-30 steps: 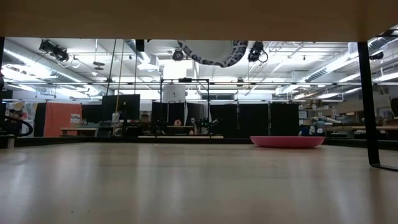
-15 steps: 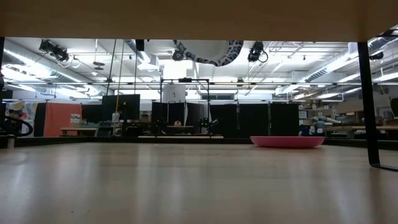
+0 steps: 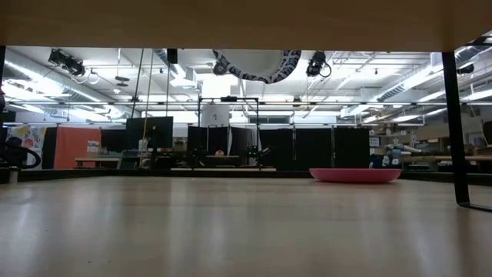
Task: Place and stack plates onto a shelf
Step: Stack the white bowl on top of the white bowls on the shelf
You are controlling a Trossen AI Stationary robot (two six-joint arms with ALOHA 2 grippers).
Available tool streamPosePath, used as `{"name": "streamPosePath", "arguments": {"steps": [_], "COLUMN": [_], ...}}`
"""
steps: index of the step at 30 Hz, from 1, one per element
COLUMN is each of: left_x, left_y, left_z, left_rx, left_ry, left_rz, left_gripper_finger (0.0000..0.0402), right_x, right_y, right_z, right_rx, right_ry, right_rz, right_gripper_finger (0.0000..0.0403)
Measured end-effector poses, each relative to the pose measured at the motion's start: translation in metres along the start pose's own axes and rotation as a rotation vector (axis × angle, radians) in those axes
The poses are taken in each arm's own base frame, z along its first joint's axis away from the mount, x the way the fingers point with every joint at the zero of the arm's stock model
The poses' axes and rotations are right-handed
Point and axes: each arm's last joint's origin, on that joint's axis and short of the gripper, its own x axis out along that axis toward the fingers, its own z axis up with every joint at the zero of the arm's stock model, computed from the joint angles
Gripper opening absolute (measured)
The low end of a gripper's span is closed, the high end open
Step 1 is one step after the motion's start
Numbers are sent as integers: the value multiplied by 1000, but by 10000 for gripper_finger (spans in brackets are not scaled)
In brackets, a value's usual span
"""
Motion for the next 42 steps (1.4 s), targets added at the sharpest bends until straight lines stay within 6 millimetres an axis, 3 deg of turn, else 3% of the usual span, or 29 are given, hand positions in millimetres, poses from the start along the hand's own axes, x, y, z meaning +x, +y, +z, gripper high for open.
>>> {"name": "streamPosePath", "arguments": {"steps": [11,28,42], "left_x": [0,0,0], "left_y": [0,0,0], "left_z": [0,0,1], "left_rx": [0,-2,-9], "left_ry": [0,0,-5], "left_rz": [0,-1,-2], "left_gripper_finger": [10,9,9], "right_x": [0,-3,-27], "right_y": [0,-3,-19], "right_z": [0,4,25], "right_rx": [22,45,67], "right_ry": [-1,-14,-42], "right_rz": [5,7,24], "right_gripper_finger": [36,173,185]}}
